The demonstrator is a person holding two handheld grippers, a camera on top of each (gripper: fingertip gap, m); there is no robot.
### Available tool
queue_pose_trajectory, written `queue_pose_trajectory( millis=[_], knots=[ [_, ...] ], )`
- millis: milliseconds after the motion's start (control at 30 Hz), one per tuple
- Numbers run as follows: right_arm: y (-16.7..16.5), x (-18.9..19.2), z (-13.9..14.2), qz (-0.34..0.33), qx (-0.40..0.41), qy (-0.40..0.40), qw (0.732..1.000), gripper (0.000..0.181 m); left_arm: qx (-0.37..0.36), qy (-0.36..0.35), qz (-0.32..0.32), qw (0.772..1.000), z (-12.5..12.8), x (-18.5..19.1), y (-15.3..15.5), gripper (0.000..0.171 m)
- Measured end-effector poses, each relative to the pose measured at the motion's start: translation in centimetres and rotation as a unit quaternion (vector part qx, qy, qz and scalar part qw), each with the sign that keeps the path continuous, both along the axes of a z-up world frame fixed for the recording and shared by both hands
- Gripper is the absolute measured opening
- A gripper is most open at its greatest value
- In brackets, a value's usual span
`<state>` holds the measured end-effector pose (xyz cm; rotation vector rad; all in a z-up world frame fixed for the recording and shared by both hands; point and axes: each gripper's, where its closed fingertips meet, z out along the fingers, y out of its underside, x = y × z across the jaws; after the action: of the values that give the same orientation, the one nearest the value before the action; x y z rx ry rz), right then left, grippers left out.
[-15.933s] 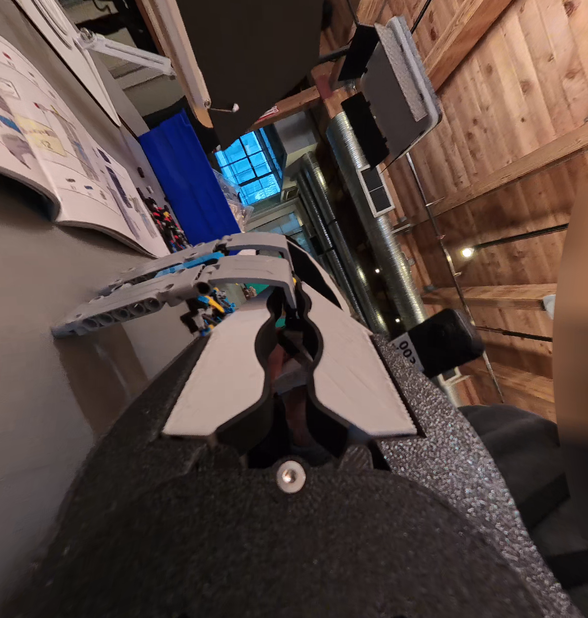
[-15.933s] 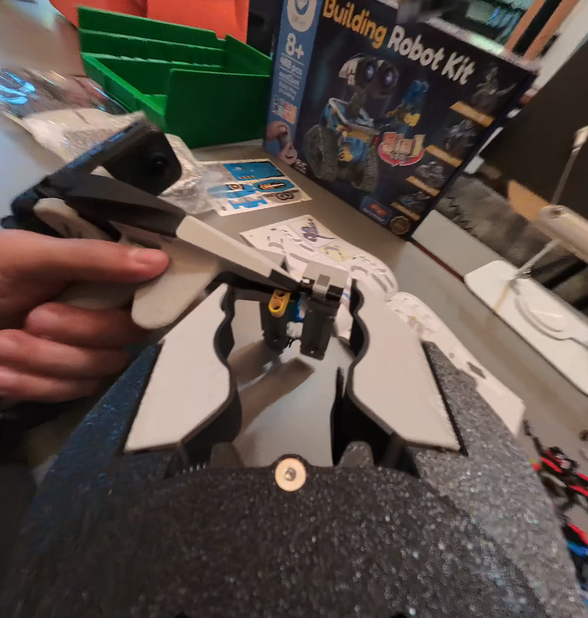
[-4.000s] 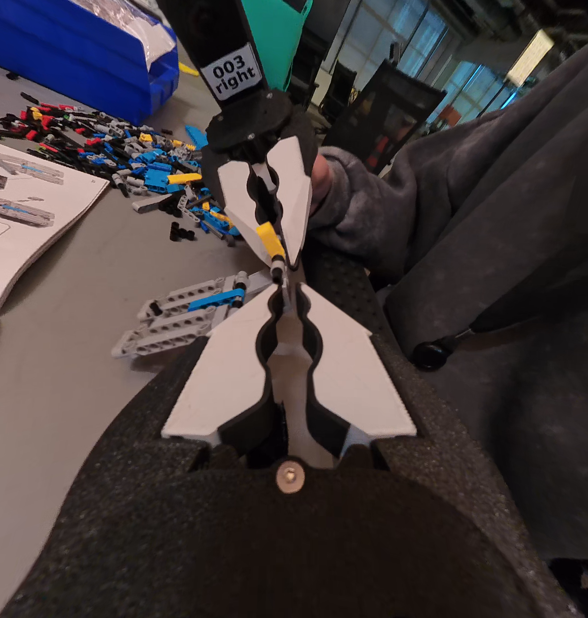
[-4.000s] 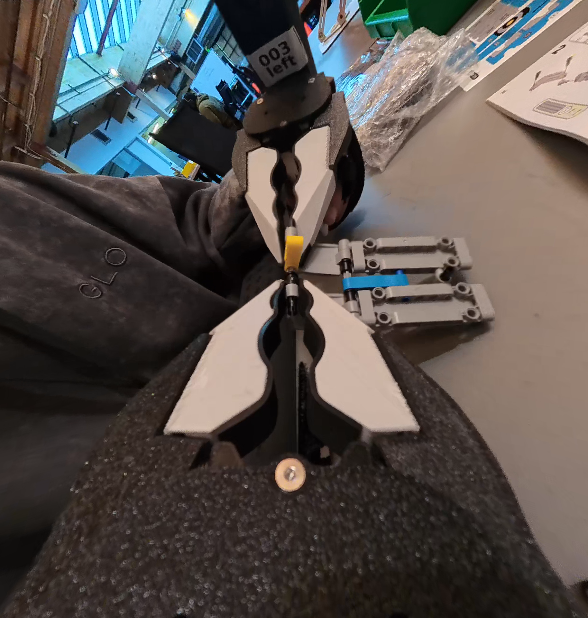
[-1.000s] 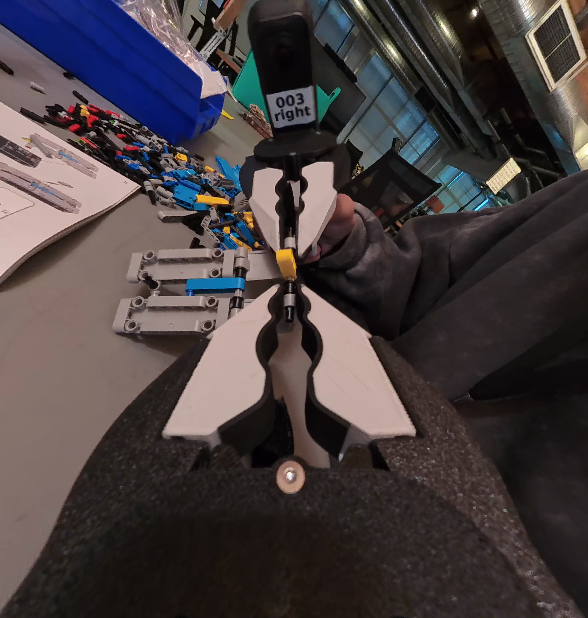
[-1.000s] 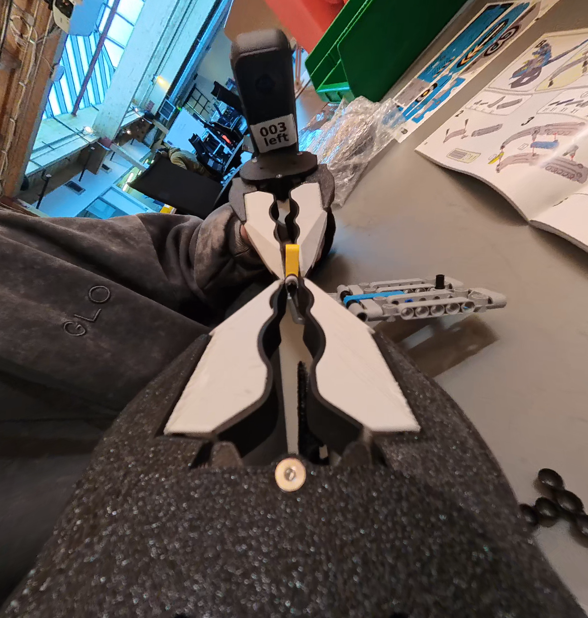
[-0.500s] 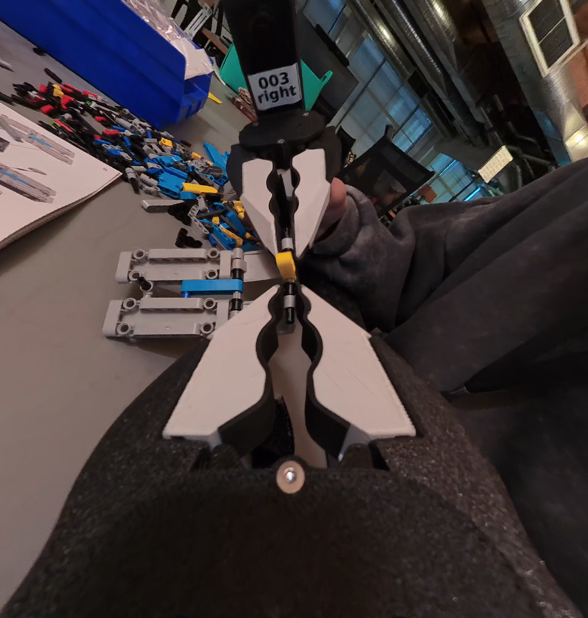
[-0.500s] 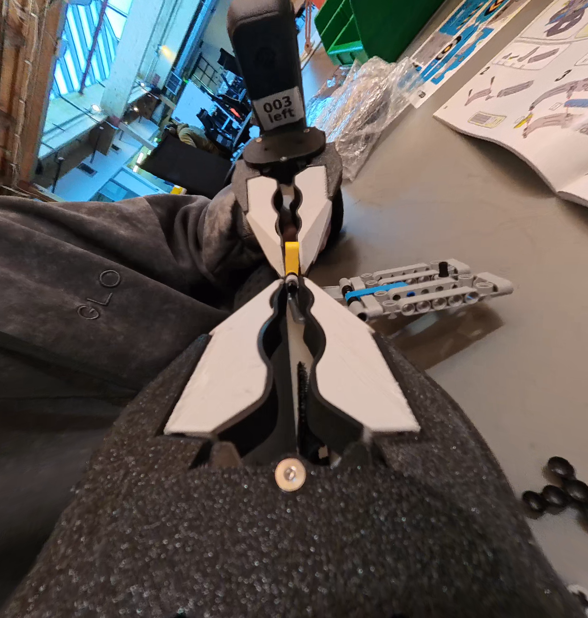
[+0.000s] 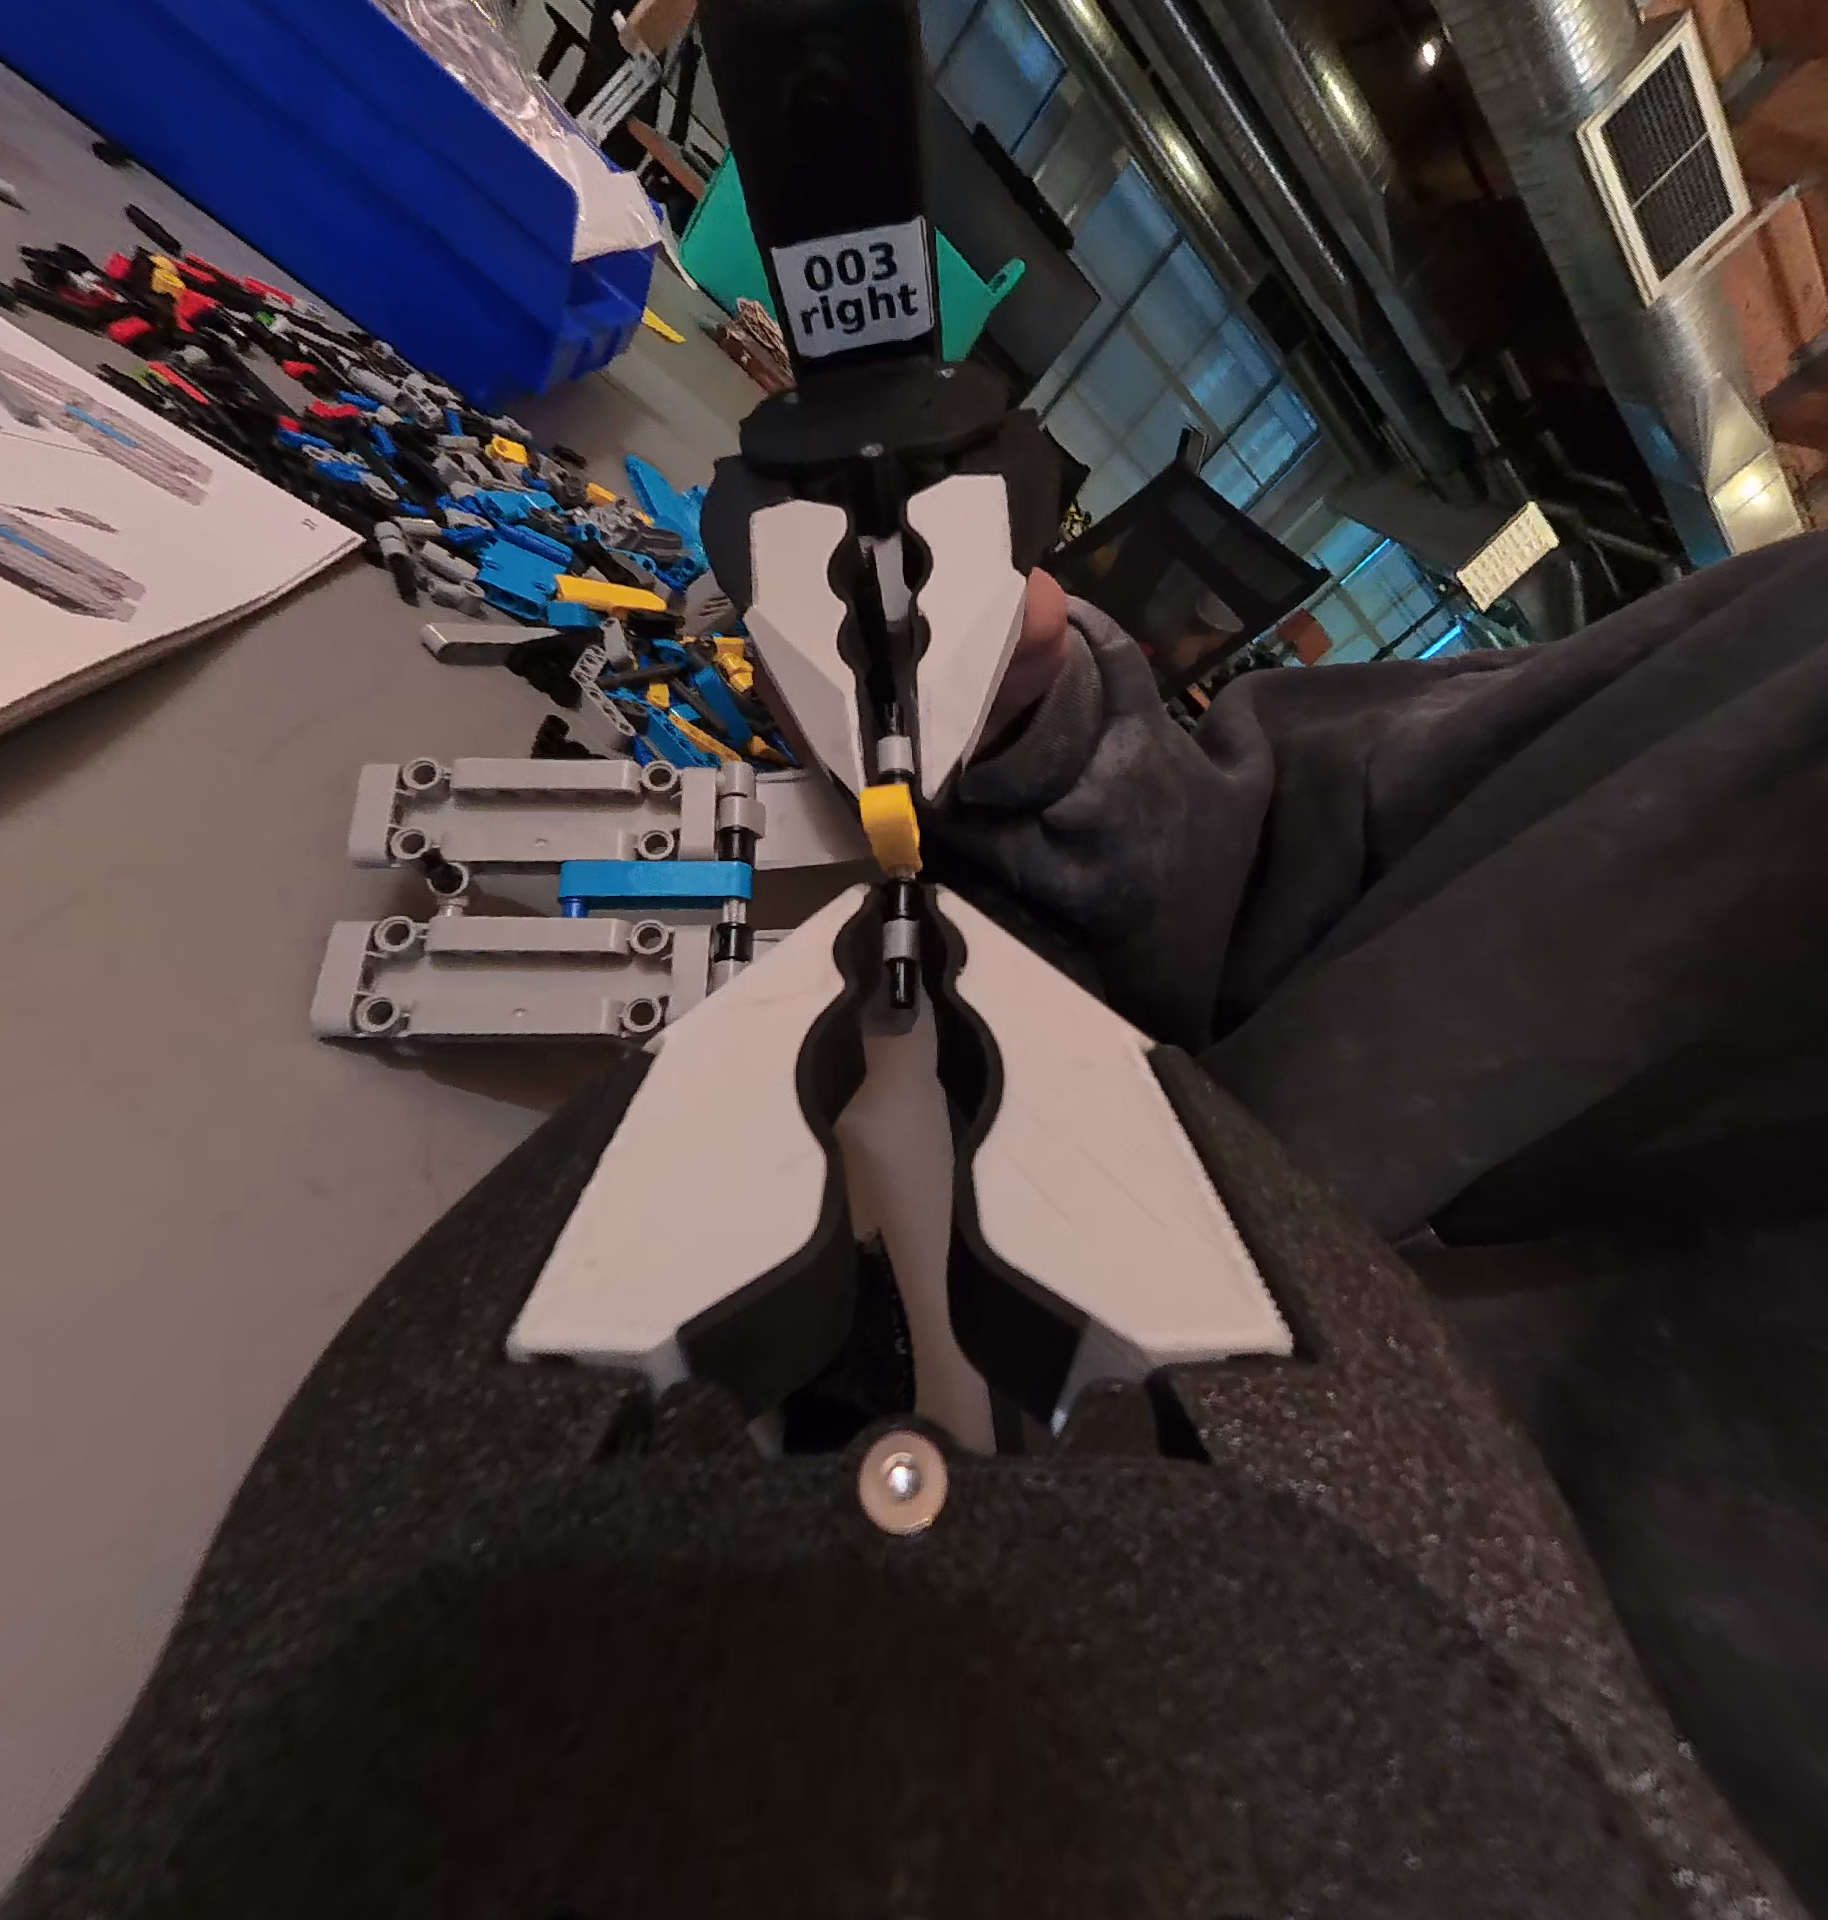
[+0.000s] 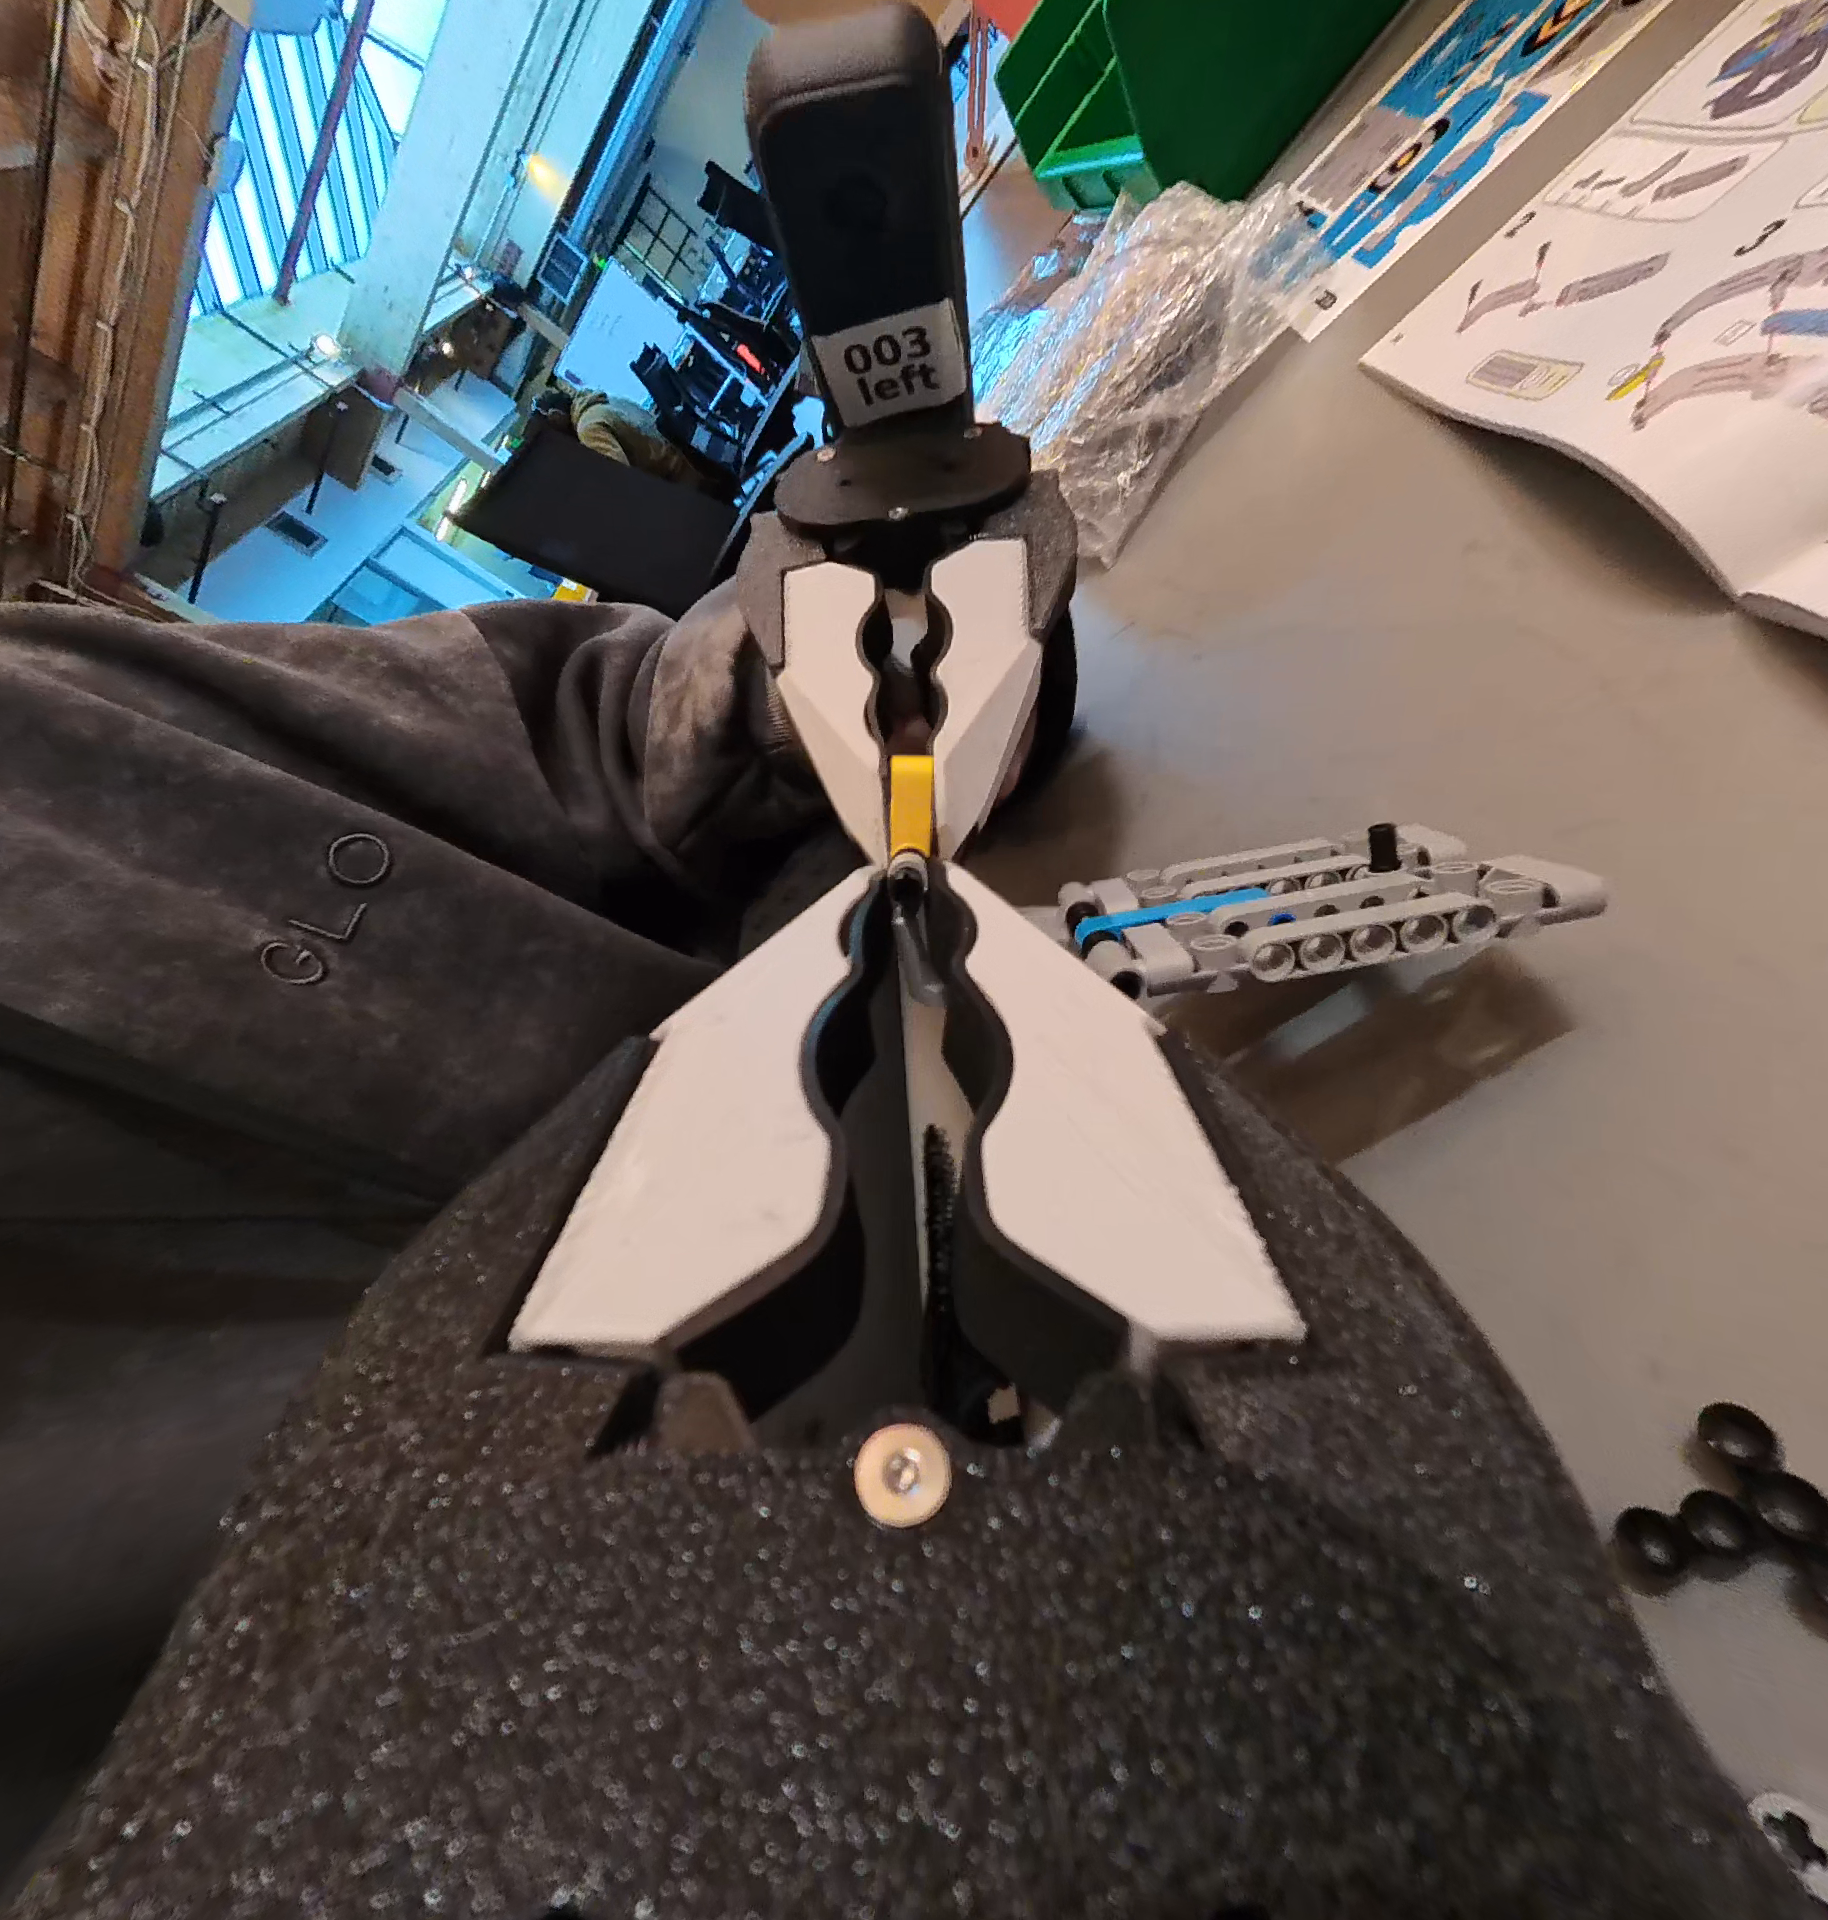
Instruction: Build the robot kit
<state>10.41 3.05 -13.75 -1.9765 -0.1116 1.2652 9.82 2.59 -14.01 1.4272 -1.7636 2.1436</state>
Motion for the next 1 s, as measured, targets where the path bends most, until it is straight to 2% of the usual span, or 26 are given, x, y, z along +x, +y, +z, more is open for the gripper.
queue_pose_trajectory(
  millis=[267, 400, 733, 800, 833, 867, 933, 1000],
  knots=[
    [0.1, 0.3, -0.6, -0.005, -0.008, -0.011, 1.0, 0.005, -0.004, 0.009, 0.013, 1.0, -0.4, 0.4, 0.4, 0.003],
    [-0.1, 0.0, -0.5, 0.004, -0.007, -0.002, 1.0, 0.005, -0.001, 0.007, 0.0, 1.0, -0.4, 0.2, -0.1, 0.003],
    [-0.1, 0.0, -1.5, 0.006, -0.021, -0.02, 1.0, 0.005, -0.02, 0.009, 0.032, 0.999, -0.2, 0.7, 1.0, 0.003],
    [-0.7, -2.3, -3.4, 0.05, -0.043, -0.052, 0.996, 0.004, -0.047, -0.014, 0.035, 0.998, 1.1, 0.9, 1.2, 0.0],
    [-0.9, -4.6, -4.5, 0.085, -0.047, -0.078, 0.992, 0.006, -0.005, -0.011, 0.032, 0.999, 0.4, 1.2, 0.7, 0.0],
    [-0.8, -6.1, -4.5, 0.102, -0.037, -0.082, 0.991, 0.005, 0.01, -0.008, 0.016, 1.0, 0.1, 1.0, 0.1, 0.0],
    [-0.1, -3.9, -4.4, 0.059, -0.032, -0.097, 0.993, 0.005, 0.005, -0.032, 0.039, 0.999, 1.3, 0.4, 1.7, 0.0],
    [-0.3, -1.6, -3.6, 0.025, -0.03, -0.064, 0.997, 0.005, -0.007, -0.051, 0.067, 0.996, 2.2, -0.4, 3.7, 0.0]
  ],
)
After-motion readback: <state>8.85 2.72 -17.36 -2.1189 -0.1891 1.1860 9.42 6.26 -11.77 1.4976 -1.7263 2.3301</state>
